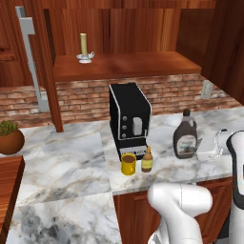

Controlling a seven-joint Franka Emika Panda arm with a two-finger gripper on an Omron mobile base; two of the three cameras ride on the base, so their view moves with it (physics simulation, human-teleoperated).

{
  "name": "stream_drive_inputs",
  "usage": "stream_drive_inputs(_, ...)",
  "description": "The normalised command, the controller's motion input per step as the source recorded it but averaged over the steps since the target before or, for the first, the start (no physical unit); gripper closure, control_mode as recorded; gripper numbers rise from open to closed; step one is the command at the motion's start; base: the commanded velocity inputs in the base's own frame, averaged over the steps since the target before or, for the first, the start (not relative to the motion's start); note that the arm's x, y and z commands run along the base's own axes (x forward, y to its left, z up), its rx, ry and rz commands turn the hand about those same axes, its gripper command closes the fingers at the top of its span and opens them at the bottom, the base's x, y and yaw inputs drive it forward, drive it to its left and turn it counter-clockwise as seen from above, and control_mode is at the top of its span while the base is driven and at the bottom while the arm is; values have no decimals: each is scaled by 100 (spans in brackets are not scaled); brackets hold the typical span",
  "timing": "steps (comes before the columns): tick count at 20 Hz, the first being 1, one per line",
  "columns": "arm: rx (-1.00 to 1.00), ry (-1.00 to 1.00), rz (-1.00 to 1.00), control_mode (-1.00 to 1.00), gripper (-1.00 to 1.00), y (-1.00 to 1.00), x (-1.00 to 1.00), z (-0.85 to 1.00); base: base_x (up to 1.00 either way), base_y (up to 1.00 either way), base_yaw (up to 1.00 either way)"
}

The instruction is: Pick the syrup bottle and honey bottle from the cabinet and place them next to the mug.

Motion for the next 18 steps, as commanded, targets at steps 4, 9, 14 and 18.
stream_drive_inputs(4,-4,0,0,-100,100,21,0,-32,0,0,0)
stream_drive_inputs(9,-1,0,0,-100,100,8,1,-37,0,0,0)
stream_drive_inputs(14,0,0,0,-100,100,0,1,-27,0,0,0)
stream_drive_inputs(18,0,0,0,-100,100,0,0,-20,0,0,0)
